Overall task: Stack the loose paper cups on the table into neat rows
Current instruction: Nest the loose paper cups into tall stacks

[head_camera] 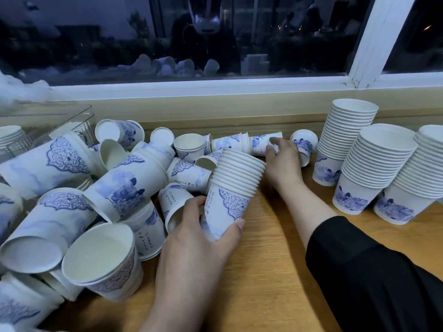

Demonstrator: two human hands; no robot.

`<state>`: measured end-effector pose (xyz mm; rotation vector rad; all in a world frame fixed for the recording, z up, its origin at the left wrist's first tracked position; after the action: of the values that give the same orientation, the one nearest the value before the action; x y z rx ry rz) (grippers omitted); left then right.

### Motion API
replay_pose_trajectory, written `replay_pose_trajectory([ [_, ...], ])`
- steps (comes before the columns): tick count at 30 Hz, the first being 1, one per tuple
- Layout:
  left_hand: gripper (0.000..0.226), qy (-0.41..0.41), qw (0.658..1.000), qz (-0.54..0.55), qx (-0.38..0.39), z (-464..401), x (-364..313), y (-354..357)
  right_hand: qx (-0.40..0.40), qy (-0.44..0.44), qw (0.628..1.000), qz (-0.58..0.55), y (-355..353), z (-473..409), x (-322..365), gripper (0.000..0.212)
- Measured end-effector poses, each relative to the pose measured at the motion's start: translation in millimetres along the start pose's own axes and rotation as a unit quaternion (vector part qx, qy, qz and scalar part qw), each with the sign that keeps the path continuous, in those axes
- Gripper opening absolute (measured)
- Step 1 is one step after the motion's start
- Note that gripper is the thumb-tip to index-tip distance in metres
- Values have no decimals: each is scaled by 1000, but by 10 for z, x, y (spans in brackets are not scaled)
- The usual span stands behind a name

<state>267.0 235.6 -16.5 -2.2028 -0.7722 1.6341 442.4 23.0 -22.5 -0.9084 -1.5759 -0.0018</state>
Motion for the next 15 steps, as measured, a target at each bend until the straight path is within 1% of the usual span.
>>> replay_pose_trajectory([
  [4,57,-3,1000,-4,-1,11,-7,-9,-61,-16,997,-41,-129,126,48,27],
  [6,56,-5,1000,-6,2,17,-28,-18,-102,-42,989,-95,-273,263,139,24],
  [8,54,-5,1000,-9,4,19,-39,-26,-121,-55,977,-167,-415,432,227,21],
  [11,55,-3,1000,-16,6,18,-39,-25,-112,-63,946,-297,-592,690,341,23],
  [12,56,-4,1000,-19,7,19,-36,-23,-108,-71,938,-322,-660,761,392,25],
  [15,57,-5,1000,-21,7,26,-42,-32,-84,-108,935,-326,-857,954,527,24],
])
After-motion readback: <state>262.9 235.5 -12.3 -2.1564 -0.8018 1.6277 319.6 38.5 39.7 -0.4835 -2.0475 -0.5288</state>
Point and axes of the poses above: each hand's wrist, its own z-axis away from the middle knuckle, its own y-axis out of the palm, x = y × z, the point moved 3 cm from there along -z, towards the middle knuckle, and after that the axes turned 8 degrees about y, right-handed, at the moved point
